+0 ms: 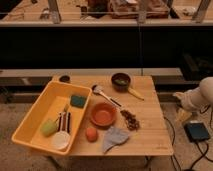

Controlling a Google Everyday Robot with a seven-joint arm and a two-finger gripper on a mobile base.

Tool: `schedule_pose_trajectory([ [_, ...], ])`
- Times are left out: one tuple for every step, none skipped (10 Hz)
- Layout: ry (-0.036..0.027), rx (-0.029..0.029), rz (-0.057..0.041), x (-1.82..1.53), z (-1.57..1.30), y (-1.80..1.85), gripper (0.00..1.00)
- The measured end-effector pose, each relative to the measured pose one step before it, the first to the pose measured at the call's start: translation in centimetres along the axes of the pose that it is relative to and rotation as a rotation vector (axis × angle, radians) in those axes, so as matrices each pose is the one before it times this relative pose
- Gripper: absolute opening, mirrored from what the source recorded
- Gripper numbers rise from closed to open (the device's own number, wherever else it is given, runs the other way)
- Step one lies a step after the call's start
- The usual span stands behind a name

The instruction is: Place banana in table surface

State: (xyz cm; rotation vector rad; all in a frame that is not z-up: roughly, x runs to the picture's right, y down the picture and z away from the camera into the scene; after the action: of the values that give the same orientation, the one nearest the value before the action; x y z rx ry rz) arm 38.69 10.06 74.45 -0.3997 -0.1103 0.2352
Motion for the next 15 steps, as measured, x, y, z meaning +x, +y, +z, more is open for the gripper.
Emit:
schedule_pose_trajectory([
  [-0.00001, -0.00004, -0.00007, -0.005, 0.002, -0.001, 0.8],
  [0.00001, 0.00003, 0.00006, 0.005, 0.0, 0.002, 0.8],
  [-0.00073, 0.00067, 0.00145, -0.008, -0.03, -0.05, 0.8],
  [-0.00198, 0.00125, 0.00543, -0.058, -0.034, -0.072, 0.8],
  [-0.00516, 0.00437, 0.01476, -0.365, 0.043, -0.401, 0.8],
  [-0.00688, 0.00161, 0.00893, -0.725, 0.309, -0.694, 0.8],
  [-0.00645, 0.00083, 0.01514, -1.266, 0.582, -1.368, 0.8],
  [-0.0063, -0.00371, 0.01594, -1.532, 0.966, -1.734, 0.8],
  [-0.00659, -0.00294, 0.01278, -1.526, 0.956, -1.717, 0.8],
  [-0.00708, -0.00553, 0.01738, -2.15, 1.438, -2.09, 0.8],
  [-0.00499, -0.00388, 0.02059, -1.491, 1.127, -1.441, 0.8],
  [-0.00634, -0.00993, 0.03437, -1.669, 1.647, -1.594, 0.8],
  [-0.00647, -0.01232, 0.0323, -2.062, 1.716, -1.341, 0.8],
  [0.00026, -0.00708, 0.02155, -0.93, 1.016, -0.676, 0.8],
  [-0.00047, 0.00038, 0.00604, -0.287, 0.169, -0.252, 0.8],
])
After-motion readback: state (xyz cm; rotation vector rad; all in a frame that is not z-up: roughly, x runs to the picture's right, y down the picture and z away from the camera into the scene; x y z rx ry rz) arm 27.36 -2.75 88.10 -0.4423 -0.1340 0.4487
